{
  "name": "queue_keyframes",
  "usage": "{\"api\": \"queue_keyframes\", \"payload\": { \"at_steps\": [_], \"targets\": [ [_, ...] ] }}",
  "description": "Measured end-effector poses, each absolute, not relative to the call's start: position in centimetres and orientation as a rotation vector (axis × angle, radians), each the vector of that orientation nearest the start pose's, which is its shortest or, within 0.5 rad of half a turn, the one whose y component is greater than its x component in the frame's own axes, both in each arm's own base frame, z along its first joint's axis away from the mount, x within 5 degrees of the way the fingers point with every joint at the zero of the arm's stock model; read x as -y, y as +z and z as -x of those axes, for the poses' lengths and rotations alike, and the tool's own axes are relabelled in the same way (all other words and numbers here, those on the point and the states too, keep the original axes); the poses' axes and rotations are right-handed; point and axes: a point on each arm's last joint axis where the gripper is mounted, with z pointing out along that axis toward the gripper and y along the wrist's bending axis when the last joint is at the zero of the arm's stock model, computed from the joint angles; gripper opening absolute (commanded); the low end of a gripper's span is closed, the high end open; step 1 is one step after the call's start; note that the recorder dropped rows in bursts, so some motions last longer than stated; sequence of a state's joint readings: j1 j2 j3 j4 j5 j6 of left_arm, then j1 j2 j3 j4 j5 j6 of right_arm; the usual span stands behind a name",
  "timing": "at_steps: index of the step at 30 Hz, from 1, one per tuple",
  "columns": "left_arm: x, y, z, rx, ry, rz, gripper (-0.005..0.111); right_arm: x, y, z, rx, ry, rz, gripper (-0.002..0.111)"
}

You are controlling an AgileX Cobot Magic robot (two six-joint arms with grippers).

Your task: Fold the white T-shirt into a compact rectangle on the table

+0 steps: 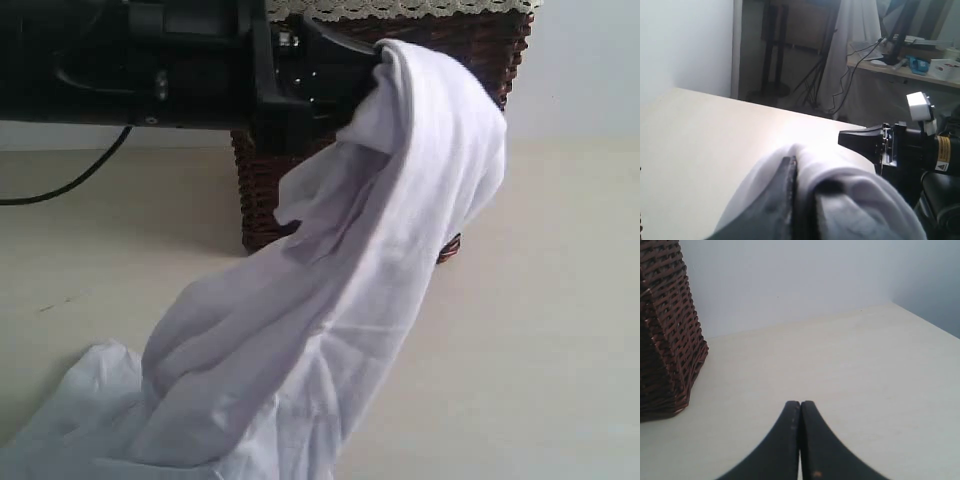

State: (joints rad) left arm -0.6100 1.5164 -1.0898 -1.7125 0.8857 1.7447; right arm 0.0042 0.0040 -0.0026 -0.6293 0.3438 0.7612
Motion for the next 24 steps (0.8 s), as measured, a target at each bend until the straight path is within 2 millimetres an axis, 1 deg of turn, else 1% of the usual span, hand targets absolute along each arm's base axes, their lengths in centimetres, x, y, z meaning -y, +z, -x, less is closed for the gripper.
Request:
{"api": "queue_keyframes", "payload": {
  "at_steps": [2,4,5,8,9,10,12,21,22,24],
  "targets": [
    [24.7,33.9,-22.7,-1.440,-1.225,-1.130,0.003,1.8,18.9,-5.3,-1.741,-0.057,-0.281,0.000],
    [25.0,34.2,-22.8,-1.427,-1.223,-1.133,0.011,1.8,18.9,-5.3,-1.741,-0.057,-0.281,0.000],
    [25.1,34.3,-22.8,-1.424,-1.223,-1.131,0.016,1.8,18.9,-5.3,-1.741,-0.057,-0.281,0.000],
    [25.1,34.2,-23.0,-1.430,-1.218,-1.125,0.026,1.8,18.9,-5.3,-1.741,-0.057,-0.281,0.000],
    [25.1,34.2,-23.0,-1.434,-1.216,-1.122,0.025,1.8,18.9,-5.3,-1.741,-0.057,-0.281,0.000],
    [25.1,34.2,-23.0,-1.436,-1.214,-1.121,0.015,1.8,18.9,-5.3,-1.741,-0.057,-0.281,0.000],
    [25.1,34.3,-23.1,-1.436,-1.207,-1.115,0.000,1.8,18.9,-5.3,-1.741,-0.057,-0.281,0.000],
    [25.0,34.1,-23.7,-1.482,-1.161,-1.071,0.000,1.8,18.9,-5.3,-1.741,-0.057,-0.281,0.000],
    [24.8,34.1,-24.0,-1.493,-1.142,-1.054,0.000,1.8,18.9,-5.3,-1.741,-0.057,-0.281,0.000],
    [23.7,34.5,-24.9,-1.516,-1.069,-0.999,0.000,1.8,18.9,-5.3,-1.741,-0.057,-0.281,0.000]
  ]
}}
